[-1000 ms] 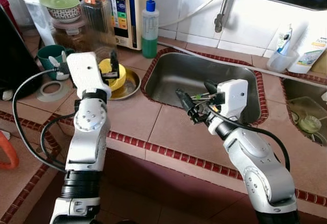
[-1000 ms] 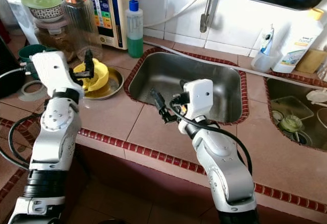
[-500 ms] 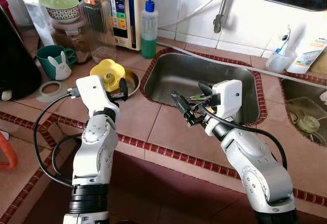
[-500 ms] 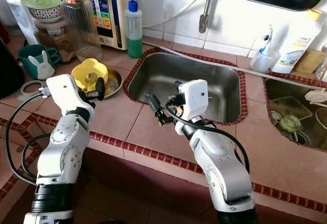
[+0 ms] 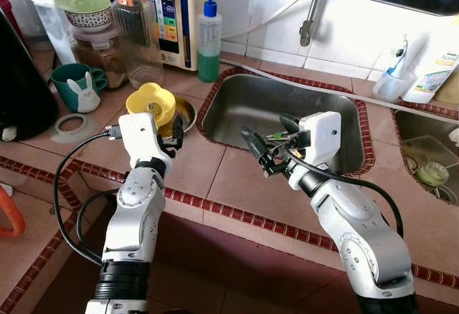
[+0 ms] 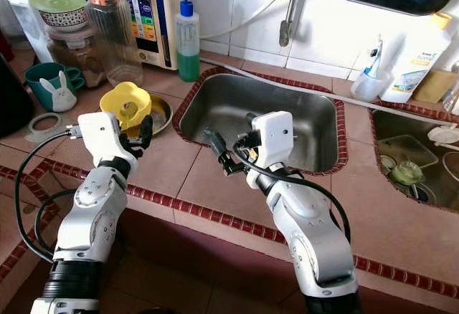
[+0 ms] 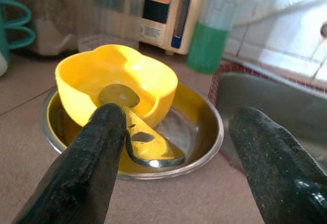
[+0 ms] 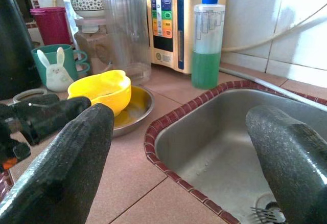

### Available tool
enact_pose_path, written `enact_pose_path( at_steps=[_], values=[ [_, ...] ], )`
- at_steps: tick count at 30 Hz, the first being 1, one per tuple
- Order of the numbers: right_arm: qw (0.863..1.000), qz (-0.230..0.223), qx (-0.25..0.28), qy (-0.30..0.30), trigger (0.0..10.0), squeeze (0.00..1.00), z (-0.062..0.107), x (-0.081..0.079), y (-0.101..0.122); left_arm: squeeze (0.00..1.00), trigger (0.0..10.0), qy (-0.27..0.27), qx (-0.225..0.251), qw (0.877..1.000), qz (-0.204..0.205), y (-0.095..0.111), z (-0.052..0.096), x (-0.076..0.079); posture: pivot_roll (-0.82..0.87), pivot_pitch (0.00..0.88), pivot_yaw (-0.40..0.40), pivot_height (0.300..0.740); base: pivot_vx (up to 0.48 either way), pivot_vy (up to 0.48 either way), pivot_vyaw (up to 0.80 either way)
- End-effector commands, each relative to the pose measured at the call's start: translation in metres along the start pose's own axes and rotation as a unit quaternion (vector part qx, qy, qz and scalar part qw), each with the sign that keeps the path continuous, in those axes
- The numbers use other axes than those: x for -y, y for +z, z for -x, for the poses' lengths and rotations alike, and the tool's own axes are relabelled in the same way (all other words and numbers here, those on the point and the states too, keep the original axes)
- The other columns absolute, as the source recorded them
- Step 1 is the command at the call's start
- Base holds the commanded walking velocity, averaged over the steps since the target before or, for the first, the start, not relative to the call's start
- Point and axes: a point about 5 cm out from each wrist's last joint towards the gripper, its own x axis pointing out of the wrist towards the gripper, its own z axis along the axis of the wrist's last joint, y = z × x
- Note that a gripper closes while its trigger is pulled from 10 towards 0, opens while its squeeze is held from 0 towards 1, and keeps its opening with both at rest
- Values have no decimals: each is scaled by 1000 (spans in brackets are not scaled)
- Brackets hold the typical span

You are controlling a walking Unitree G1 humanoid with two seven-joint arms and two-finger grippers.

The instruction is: Kitchen organization

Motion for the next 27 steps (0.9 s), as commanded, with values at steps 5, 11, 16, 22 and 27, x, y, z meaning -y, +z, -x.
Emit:
enact_pose_path(
  at_steps=[5, 11, 16, 22, 27],
  values=[
    [1000, 3, 3, -11, 10000, 992, -1, 4, 3, 0, 10000, -33, 18, 998, -55, 0, -6, 2, 89, 28, -26, 740, 0, 0, 0],
    [1000, 3, 4, -14, 10000, 976, -2, 5, 4, 0, 10000, -49, 35, 993, -103, 3, -14, -3, 88, 26, -26, 740, 0, 0, 0],
    [1000, 1, 7, -21, 10000, 973, -2, 7, 5, 0, 0, -47, 35, 993, -103, 4, -21, -8, 84, 26, -22, 740, 0, 0, 0],
    [1000, 1, 8, -27, 10000, 953, -2, 8, 5, 0, 0, -51, 44, 992, -106, 6, -23, -8, 83, 27, -19, 740, 0, 0, 0],
    [1000, 3, 8, -30, 10000, 851, -2, 10, 6, 0, 0, -51, 46, 992, -101, 4, -24, -9, 79, 25, -20, 740, 0, 0, 0]
  ],
)
